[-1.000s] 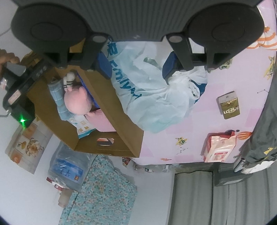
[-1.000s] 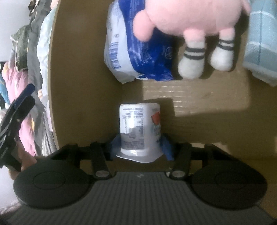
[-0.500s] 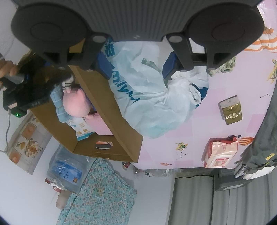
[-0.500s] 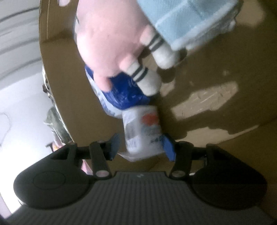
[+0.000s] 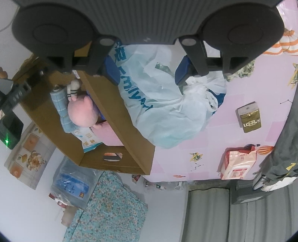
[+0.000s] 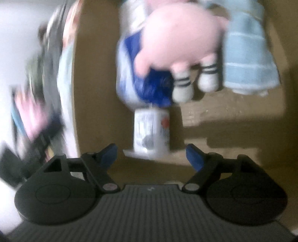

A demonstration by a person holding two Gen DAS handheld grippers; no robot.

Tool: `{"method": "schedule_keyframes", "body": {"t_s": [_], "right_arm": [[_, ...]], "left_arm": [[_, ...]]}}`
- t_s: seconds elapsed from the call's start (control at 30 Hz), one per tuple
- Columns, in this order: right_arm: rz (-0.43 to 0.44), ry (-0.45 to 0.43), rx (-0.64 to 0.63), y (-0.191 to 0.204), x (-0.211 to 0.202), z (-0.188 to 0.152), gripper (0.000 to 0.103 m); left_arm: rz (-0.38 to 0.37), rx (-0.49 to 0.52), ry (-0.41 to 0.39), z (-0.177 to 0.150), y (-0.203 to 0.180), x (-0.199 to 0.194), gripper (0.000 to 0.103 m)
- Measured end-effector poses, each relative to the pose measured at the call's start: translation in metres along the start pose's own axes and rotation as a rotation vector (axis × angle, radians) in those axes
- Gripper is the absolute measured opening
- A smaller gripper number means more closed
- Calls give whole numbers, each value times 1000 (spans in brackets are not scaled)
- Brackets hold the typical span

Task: Organize soft objects
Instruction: 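Lower the yogurt cup into the box beside the pink plush toy, then set the yogurt cup down in the box and open the right gripper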

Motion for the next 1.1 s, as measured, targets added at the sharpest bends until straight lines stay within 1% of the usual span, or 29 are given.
{"method": "schedule_keyframes", "body": {"t_s": [0.13,0.17,0.23,0.27,0.3,0.4,0.43,0.5,0.53,0.6,0.67,0.87,0.93,1.0,1.07,1.1], "right_arm": [[-106,94,-137,8,7,5,81],[-115,116,-158,7,12,6,81],[-117,140,-167,7,21,9,75],[-105,147,-162,5,28,14,70],[-92,152,-157,1,29,15,61],[-83,147,-158,-4,31,12,44],[-78,135,-155,-7,30,11,42],[-56,97,-128,-8,32,12,29],[-31,65,-108,-9,34,14,28],[32,-6,-53,-8,23,19,25],[89,-72,-8,-10,9,23,24],[157,-216,65,-22,-15,27,25],[160,-262,61,-24,-17,26,27],[149,-302,31,-21,-18,24,28],[126,-343,-20,-12,-6,22,29],[115,-364,-48,-9,-7,22,29]], "left_arm": [[3,-10,0,0,1,0,66],[5,-11,0,0,2,0,66],[6,-14,1,0,2,0,66],[7,-16,1,1,3,0,66],[8,-17,2,1,4,1,67],[9,-20,8,1,6,3,67],[8,-21,10,1,6,4,67],[5,-21,14,0,5,6,67],[3,-21,17,0,5,8,67],[1,-19,22,-2,4,9,67],[0,-18,25,-2,3,10,67],[1,-18,26,-2,3,10,69],[2,-15,27,-2,3,10,69],[5,-13,28,-2,2,10,69],[5,-13,27,-1,2,9,69],[5,-13,27,-1,2,9,69]]}}
Point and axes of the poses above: each gripper's, at about its wrist camera, not at the fingertips, and x roughly the way its jaws point, y to its left, z to its top, the point moved 8 cm from there along x, roughly the way its jaws point, and after that the axes turned 14 degrees about z, right-handed, at the moved point
